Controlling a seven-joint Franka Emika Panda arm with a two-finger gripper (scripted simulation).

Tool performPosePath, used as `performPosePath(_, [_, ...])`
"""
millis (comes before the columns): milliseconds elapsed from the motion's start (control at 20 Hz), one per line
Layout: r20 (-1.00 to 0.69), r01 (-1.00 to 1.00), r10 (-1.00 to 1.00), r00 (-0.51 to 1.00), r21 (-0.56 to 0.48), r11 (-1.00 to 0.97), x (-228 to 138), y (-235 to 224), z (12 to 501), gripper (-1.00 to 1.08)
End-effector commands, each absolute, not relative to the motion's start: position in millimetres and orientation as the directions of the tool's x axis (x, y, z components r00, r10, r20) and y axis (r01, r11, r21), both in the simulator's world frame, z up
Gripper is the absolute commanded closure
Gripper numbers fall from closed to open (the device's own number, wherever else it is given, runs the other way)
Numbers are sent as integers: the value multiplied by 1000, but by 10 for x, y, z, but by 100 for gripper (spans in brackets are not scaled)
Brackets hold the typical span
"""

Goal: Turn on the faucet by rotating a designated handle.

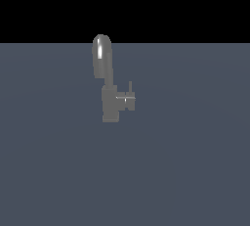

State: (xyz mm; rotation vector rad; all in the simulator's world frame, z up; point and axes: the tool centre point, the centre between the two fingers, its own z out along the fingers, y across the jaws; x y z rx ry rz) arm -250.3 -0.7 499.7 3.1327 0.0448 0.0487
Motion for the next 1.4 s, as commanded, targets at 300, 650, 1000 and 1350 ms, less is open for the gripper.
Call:
performPosePath(300, [19, 17, 17, 1000, -3, -1000, -2454, -3, 4988, 108])
performPosePath(650, [-25, -29, -28, 999, -46, -999, -2272, 11, 4947, 108])
performPosePath(1000, [-110, -115, -102, 989, -117, -986, -1949, 20, 4856, 108])
performPosePath(1350, [-222, -228, -184, 958, -195, -954, -1553, 6, 4706, 108])
